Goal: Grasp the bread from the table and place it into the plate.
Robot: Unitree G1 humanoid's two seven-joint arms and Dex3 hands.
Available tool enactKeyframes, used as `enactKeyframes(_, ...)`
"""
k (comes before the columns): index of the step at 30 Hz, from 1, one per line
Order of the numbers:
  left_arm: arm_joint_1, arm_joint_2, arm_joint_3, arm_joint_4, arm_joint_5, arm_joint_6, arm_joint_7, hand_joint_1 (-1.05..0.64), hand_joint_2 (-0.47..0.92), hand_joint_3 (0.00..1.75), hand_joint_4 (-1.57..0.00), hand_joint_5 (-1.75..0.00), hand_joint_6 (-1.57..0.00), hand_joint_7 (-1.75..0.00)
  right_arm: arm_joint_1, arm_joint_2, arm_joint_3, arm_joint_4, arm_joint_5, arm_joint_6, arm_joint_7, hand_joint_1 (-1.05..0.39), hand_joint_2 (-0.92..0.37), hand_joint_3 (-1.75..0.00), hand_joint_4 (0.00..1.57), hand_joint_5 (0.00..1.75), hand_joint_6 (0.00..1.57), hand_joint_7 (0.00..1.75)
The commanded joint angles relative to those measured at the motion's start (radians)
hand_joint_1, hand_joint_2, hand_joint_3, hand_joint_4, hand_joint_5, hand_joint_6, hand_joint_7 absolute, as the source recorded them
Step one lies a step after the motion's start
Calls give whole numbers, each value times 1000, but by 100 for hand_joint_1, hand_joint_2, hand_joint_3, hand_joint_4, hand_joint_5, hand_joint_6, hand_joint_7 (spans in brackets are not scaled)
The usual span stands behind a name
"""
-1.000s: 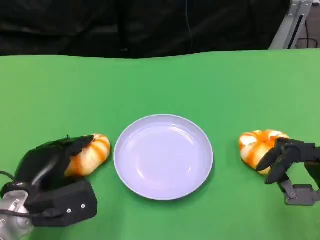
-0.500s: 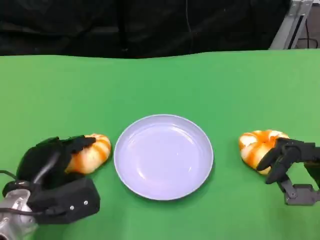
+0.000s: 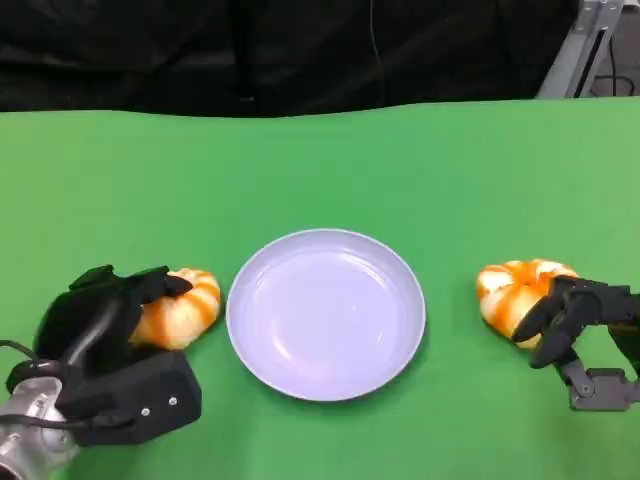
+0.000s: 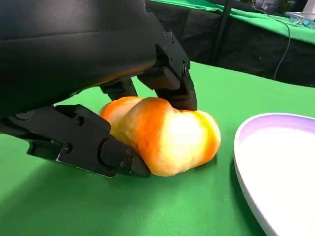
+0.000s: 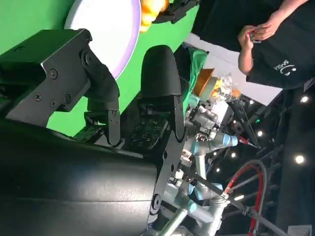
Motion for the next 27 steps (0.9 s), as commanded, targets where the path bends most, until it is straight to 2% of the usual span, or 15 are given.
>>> enactKeyframes(1, 12, 7, -11, 8, 5, -7, 7, -10, 92, 34, -41, -131, -65, -83, 3, -13, -7, 5, 12, -10, 0, 24, -50, -117, 102, 123, 104, 103)
enactKeyframes(23, 14, 10, -10, 0, -1, -10, 11, -9, 92, 33, -37, -139, -61, -91, -1, -15, -11, 16, -8, -27, -13, 24, -51, -115, 103, 122, 104, 102)
enactKeyframes(27, 19, 12, -12, -12, 11, -19, 71, -8, 92, 29, -38, -138, -60, -90, -8, -14, -9, 31, 3, -31, -4, 24, -50, -115, 103, 121, 104, 101)
